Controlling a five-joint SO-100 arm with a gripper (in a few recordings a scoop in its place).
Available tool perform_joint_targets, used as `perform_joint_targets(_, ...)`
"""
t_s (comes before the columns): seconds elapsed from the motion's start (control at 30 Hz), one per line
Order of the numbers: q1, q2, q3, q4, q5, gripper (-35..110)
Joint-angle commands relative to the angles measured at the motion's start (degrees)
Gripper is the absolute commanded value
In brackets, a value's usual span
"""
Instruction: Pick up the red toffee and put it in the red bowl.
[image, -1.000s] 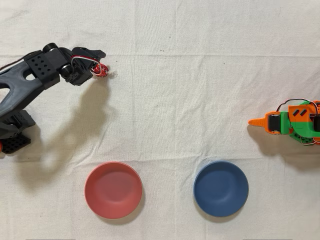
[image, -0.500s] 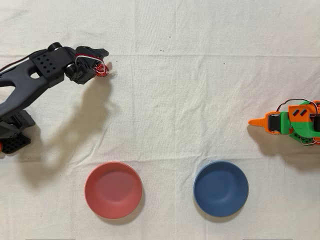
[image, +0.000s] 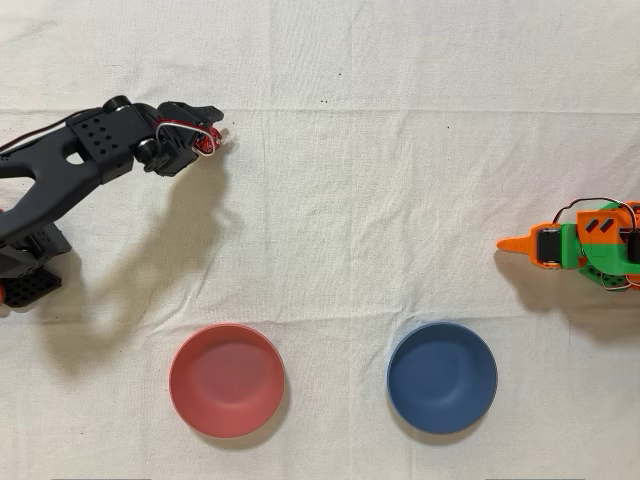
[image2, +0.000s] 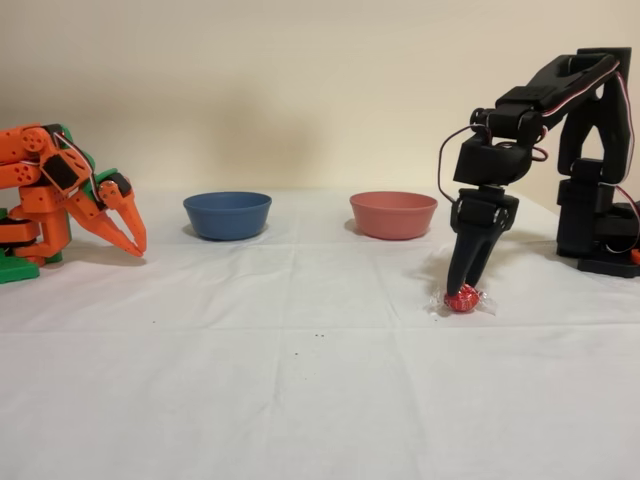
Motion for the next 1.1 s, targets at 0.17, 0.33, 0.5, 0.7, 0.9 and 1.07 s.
perform_joint_targets(0.17,0.4,3.8,1.8,-1.1,-1.6,31)
perform_joint_targets(0.33,0.4,4.3,3.1,-1.8,-1.4,30)
perform_joint_targets(0.5,0.2,4.0,3.8,-2.9,-1.6,30)
perform_joint_targets(0.7,0.1,2.6,3.1,-3.6,-1.8,29)
perform_joint_targets(0.9,0.1,0.8,1.3,-3.9,-1.8,25)
perform_joint_targets(1.07,0.1,0.2,0.8,-4.0,-1.8,23)
